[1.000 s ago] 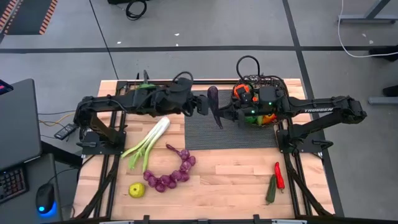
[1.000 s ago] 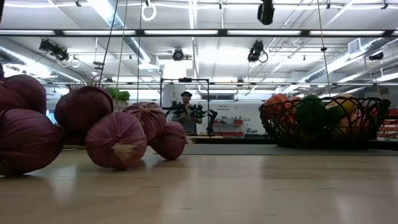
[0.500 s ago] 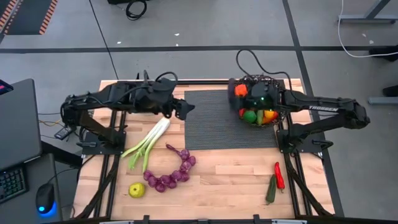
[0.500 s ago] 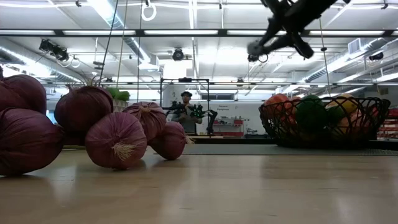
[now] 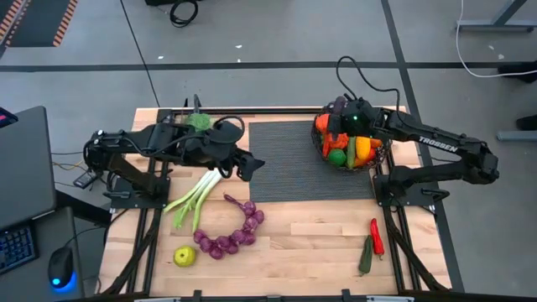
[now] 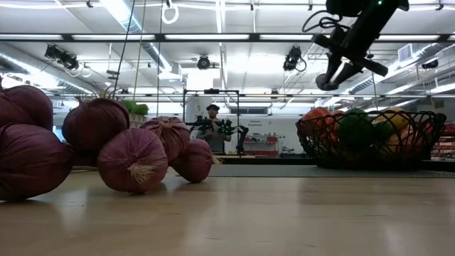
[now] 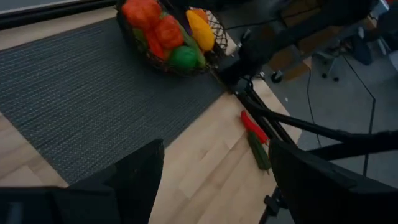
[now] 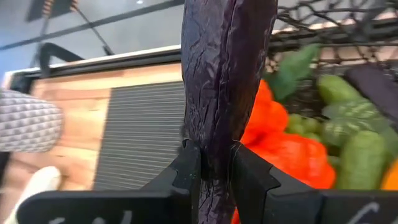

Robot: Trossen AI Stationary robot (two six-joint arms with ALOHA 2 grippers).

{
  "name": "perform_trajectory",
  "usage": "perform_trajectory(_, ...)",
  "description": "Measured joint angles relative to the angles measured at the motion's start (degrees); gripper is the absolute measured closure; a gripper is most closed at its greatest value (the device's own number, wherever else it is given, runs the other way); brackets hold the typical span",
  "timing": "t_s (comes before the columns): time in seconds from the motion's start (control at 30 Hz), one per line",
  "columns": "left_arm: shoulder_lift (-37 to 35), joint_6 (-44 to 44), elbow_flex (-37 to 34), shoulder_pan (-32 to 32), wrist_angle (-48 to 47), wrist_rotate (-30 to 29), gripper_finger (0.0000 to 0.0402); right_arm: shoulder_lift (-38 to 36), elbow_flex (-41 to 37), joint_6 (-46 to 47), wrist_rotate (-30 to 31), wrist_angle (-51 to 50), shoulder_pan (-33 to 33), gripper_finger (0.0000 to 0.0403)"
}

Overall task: Build produce basket
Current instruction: Put the purple eggplant into the black basket, then put the green apple into the black basket

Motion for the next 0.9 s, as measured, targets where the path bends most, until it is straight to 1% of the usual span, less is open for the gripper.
perform_trajectory(0.1, 0.02, 0.0, 0.0, -0.99, -0.02, -0.01, 0.0108, 0.0, 0.0, -0.47, -0.01, -1.77, -0.92, 0.0325)
perform_trajectory(0.2, 0.02, 0.1, 0.0, -1.95, -0.75, -0.02, 0.0108, 0.0, 0.0, -1.5, -0.75, -1.9, -1.81, 0.0311)
perform_trajectory(0.33, 0.02, 0.03, 0.0, -2.8, -3.88, -0.03, 0.0108, 0.0, 0.0, -1.59, -2.28, -3.24, -2.87, 0.0273)
perform_trajectory(0.53, -0.13, 0.02, 0.0, -4.59, -5.24, -0.04, 0.0108, 0.0, 0.0, 1.21, -2.41, -10.51, -3.13, 0.0209)
perform_trajectory(0.67, -0.13, 0.02, 0.0, -6.28, -5.71, -0.04, 0.0108, -0.05, 0.0, 1.46, -2.5, -14.7, -3.13, 0.0179)
perform_trajectory(0.77, -0.13, -0.36, 0.0, -7.68, -8.04, -0.03, 0.0108, -0.72, 0.0, 1.39, -4.53, -15.06, -3.09, 0.0166)
perform_trajectory(0.83, -0.13, -1.7, 0.0, -8.55, -11.48, -0.02, 0.0108, -1.33, 0.0, 0.86, -7.2, -13.65, -3.02, 0.0162)
perform_trajectory(0.9, -0.13, -3.35, 0.0, -9.45, -15.7, 0.0, 0.0108, -2.26, 0.0, -1.34, -11.47, -10.35, -3.0, 0.0161)
